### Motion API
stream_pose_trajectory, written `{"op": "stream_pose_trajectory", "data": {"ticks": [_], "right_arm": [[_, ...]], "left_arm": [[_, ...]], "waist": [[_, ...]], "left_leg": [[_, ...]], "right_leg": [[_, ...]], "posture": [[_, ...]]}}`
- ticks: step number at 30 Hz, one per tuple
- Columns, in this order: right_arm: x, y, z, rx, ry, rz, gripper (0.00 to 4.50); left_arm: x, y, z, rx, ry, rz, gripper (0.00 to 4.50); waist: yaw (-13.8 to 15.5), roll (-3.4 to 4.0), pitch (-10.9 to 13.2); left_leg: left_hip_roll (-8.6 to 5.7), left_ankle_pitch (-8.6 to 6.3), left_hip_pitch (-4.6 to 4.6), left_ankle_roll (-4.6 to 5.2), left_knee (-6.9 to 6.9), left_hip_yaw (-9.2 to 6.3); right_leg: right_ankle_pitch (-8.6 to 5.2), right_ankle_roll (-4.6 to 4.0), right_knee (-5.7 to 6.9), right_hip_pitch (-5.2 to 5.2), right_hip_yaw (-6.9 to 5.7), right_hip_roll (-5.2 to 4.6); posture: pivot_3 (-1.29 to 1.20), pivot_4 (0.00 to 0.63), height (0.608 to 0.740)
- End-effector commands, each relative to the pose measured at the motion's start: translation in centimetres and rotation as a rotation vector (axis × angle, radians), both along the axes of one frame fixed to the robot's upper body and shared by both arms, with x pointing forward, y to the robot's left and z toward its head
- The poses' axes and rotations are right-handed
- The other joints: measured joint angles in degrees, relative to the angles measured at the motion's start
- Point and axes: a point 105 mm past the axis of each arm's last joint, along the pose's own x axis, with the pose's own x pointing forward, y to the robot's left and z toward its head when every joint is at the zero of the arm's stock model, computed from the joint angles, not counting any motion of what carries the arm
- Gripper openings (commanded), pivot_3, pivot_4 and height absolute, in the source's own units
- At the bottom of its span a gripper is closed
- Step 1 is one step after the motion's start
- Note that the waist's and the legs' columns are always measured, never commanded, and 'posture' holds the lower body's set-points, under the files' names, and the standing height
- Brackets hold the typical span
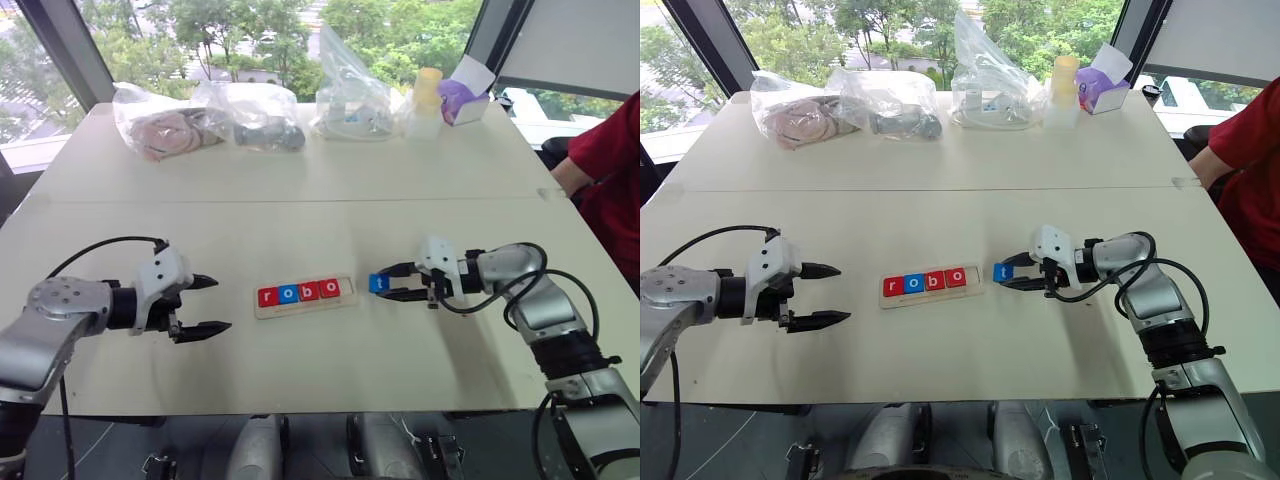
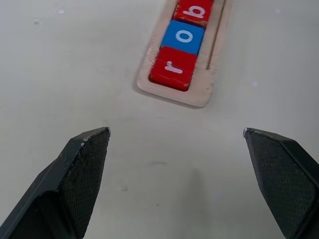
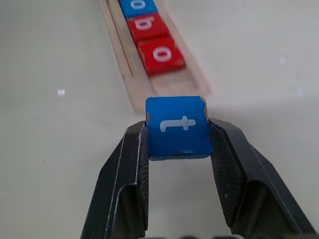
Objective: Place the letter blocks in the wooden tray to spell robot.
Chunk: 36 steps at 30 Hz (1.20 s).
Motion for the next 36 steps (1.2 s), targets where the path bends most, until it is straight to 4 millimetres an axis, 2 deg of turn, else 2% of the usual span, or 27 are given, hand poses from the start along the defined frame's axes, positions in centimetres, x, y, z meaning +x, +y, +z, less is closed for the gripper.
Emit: {"op": "stream_pose_trajectory", "data": {"ticks": [1, 7, 14, 21, 28, 36], "right_arm": [[0.4, 1.3, 0.5, -0.013, -0.026, 0.049, 1.15], [1.5, 2.4, -0.1, -0.046, -0.041, 0.085, 1.15], [2.4, 2.9, -0.7, -0.073, -0.054, 0.106, 1.15], [2.2, 3.6, -1.6, -0.109, -0.074, 0.162, 1.15], [2.0, 4.7, -1.5, -0.083, -0.065, 0.181, 1.15], [1.6, 5.0, -1.8, -0.07, -0.027, 0.18, 1.15]], "left_arm": [[0.3, -0.4, 0.6, 0.0, -0.039, -0.016, 4.5], [0.0, -0.7, 0.9, -0.016, -0.049, -0.005, 4.5], [-0.5, -0.6, 1.0, -0.016, -0.033, 0.0, 4.5], [-0.2, -0.4, 0.9, -0.015, -0.042, 0.021, 4.5], [-0.1, -0.7, 0.8, -0.02, -0.045, 0.017, 4.5], [-0.1, -0.6, 0.5, -0.003, -0.05, 0.02, 4.5]], "waist": [[0.0, 0.0, 0.0], [-0.1, 0.0, 0.0], [-0.1, 0.0, 0.0], [-0.2, 0.0, 0.0], [-0.2, 0.0, 0.0], [-0.2, 0.0, 0.0]], "left_leg": [[0.0, 0.0, -0.02, 0.0, 0.0, 0.0], [-0.01, 0.0, -0.1, 0.0, 0.01, 0.0], [-0.01, 0.0, -0.13, 0.0, 0.0, -0.01], [-0.01, 0.0, -0.12, 0.0, 0.0, -0.02], [-0.01, 0.0, -0.12, 0.0, 0.0, -0.04], [-0.01, 0.0, -0.12, 0.0, -0.01, -0.04]], "right_leg": [[0.0, 0.0, 0.01, -0.02, -0.01, 0.0], [0.0, 0.01, 0.0, -0.09, -0.03, 0.0], [0.01, 0.01, 0.01, -0.11, -0.03, 0.01], [0.01, 0.01, 0.02, -0.12, -0.04, 0.01], [0.01, 0.02, 0.03, -0.12, -0.04, 0.01], [0.01, 0.01, 0.03, -0.12, -0.04, 0.0]], "posture": [[0.0, 0.15, 0.74], [0.0, 0.15, 0.74], [0.0, 0.15, 0.74], [0.0, 0.15, 0.74], [0.0, 0.15, 0.74], [0.0, 0.15, 0.74]]}}
